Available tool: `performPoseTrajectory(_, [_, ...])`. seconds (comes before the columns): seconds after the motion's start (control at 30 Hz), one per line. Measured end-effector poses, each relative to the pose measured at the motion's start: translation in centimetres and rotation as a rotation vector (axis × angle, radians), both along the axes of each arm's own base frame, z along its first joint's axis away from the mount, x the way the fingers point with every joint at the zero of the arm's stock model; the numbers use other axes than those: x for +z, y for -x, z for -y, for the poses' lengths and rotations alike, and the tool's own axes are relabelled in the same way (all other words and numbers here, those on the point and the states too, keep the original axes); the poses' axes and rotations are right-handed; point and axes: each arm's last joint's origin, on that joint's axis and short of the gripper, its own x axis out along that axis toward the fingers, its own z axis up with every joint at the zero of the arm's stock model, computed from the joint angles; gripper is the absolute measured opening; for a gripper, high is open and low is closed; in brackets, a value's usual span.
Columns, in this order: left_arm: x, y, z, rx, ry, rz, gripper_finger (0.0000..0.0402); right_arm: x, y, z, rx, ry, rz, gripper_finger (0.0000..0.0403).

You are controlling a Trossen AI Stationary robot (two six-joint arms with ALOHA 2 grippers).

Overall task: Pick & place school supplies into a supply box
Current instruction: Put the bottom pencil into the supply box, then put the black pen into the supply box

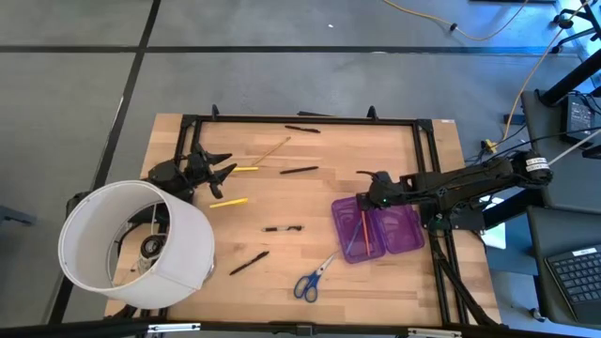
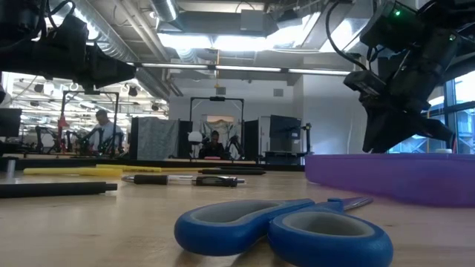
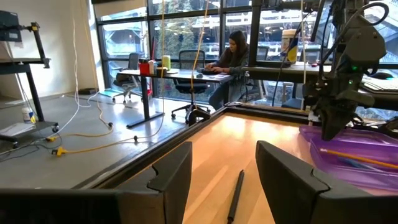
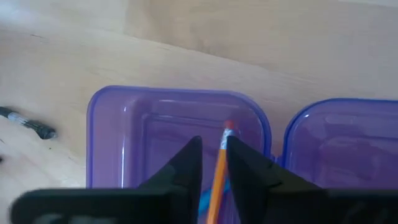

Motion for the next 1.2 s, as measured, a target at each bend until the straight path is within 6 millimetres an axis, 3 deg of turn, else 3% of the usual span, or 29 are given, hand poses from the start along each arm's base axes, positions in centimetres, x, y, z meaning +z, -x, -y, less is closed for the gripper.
performPoseTrajectory(0.2, [0.0,0.0,0.0,0.0,0.0,0.001,0.0171,0.7,-0.4,-0.1,0.137,0.047,-0.004,0.0113])
performPoseTrajectory(0.4, [0.0,0.0,0.1,-0.03,0.019,0.011,0.0171,4.3,-2.4,-0.1,0.508,0.351,0.059,0.0114])
performPoseTrajectory(0.6, [0.0,-0.1,0.1,-0.047,0.082,0.045,0.0171,6.1,-3.5,-0.1,0.651,0.546,0.139,0.0115])
performPoseTrajectory(0.77, [0.0,-0.1,0.1,-0.047,0.093,0.051,0.0171,6.2,-3.6,-0.1,0.663,0.58,0.14,0.0115])
performPoseTrajectory(1.0, [0.0,0.0,0.1,-0.031,0.061,0.034,0.0171,6.4,-3.7,-1.6,0.585,0.476,0.216,0.0115])
performPoseTrajectory(1.2, [0.0,-0.1,0.1,-0.053,0.023,0.013,0.0173,7.1,-4.2,-2.4,0.538,0.628,0.267,0.0115])
